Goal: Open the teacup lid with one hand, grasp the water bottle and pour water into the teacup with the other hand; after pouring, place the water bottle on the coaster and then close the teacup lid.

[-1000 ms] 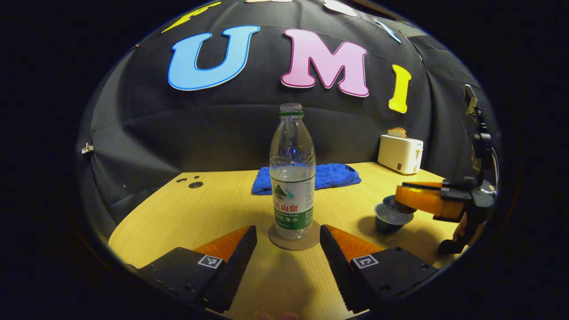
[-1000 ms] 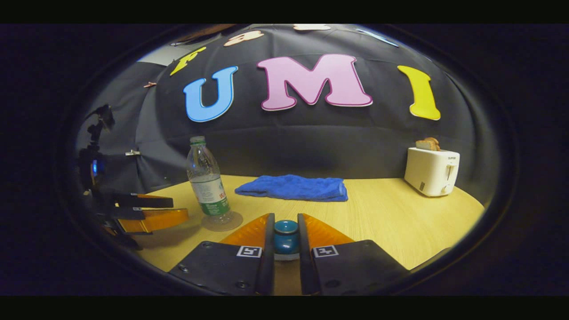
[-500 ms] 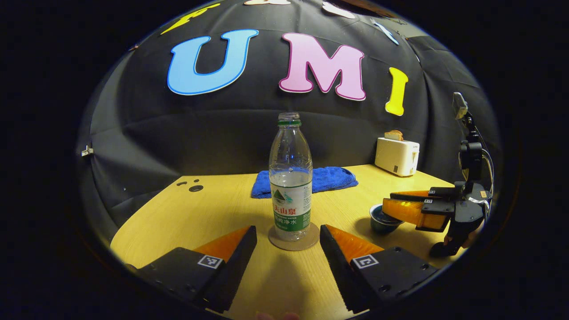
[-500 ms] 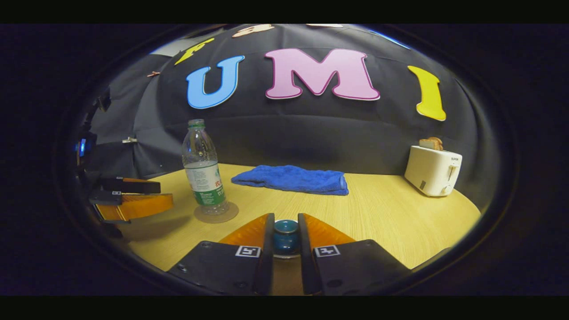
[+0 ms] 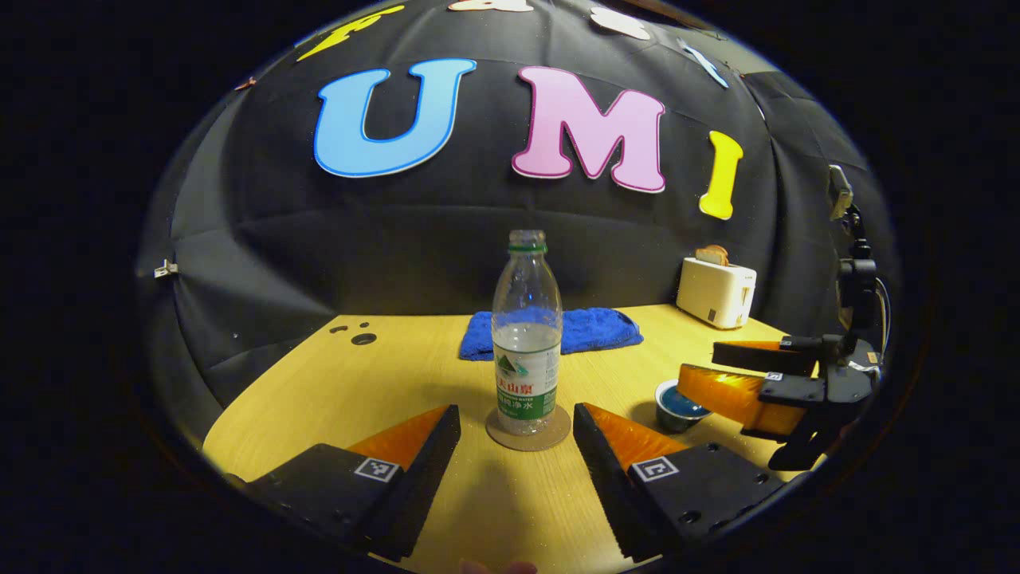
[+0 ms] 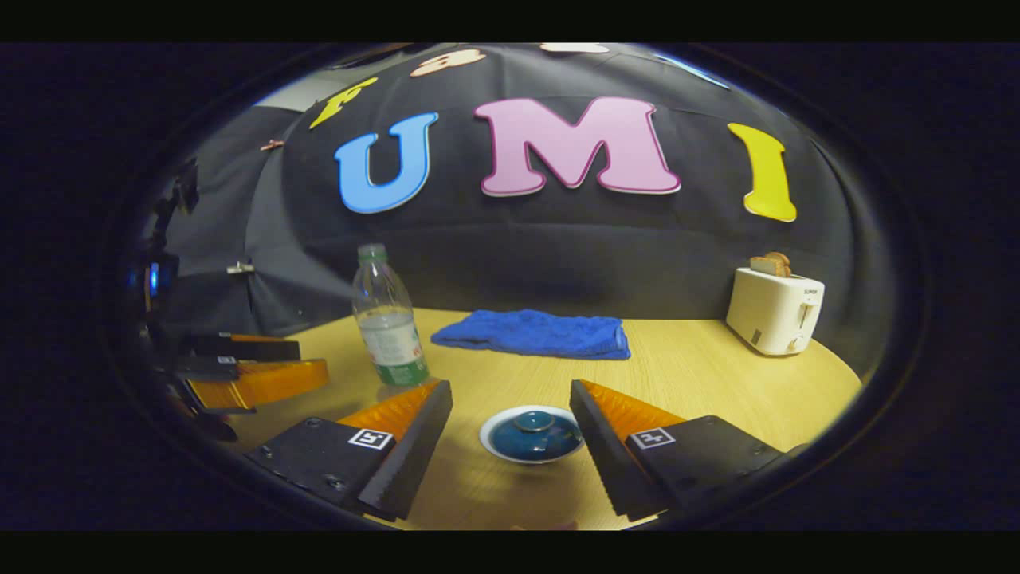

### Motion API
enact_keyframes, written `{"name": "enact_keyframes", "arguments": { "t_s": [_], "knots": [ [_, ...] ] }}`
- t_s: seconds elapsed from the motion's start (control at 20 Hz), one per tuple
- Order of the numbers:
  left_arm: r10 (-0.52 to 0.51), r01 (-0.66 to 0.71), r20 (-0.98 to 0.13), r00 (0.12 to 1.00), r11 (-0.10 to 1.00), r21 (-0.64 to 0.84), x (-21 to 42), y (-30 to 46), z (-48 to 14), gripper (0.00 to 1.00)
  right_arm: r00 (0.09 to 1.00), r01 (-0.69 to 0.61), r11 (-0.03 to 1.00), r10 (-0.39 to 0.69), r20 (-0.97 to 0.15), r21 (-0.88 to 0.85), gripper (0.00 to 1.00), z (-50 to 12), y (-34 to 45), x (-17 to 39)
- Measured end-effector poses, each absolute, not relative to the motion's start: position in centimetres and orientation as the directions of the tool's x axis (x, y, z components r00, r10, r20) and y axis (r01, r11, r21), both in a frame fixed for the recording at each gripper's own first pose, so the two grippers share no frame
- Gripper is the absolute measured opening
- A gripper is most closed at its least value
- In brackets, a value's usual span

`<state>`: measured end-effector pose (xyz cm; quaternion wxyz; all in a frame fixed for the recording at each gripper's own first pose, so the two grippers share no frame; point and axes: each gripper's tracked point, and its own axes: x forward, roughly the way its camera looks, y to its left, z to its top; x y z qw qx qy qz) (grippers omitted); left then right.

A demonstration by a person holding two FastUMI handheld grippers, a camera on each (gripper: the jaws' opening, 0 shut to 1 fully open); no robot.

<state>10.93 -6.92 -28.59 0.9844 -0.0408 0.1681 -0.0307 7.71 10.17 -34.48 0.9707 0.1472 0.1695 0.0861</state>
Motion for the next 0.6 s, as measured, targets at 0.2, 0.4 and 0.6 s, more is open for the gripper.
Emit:
{"name": "enact_keyframes", "arguments": {
  "t_s": [0.2, 0.4, 0.6],
  "knots": [
    [-0.022, -0.002, -0.316, 0.949, 0.997, -0.076, 9.5, -5.5, -23.8, 0.90, 0.935, -0.089, 0.958, 0.176, -0.309, 0.274, 0.93, -28.1, 7.8, 5.6],
    [-0.015, -0.001, -0.289, 0.957, 0.998, -0.056, 8.3, -4.7, -18.2, 0.90, 0.944, -0.094, 0.970, 0.158, -0.290, 0.224, 0.93, -21.7, 5.8, 3.5],
    [-0.008, -0.008, -0.267, 0.964, 0.998, -0.060, 7.1, -4.0, -13.6, 0.90, 0.958, -0.093, 0.978, 0.138, -0.252, 0.184, 0.93, -15.5, 3.9, 2.9]
  ]
}}
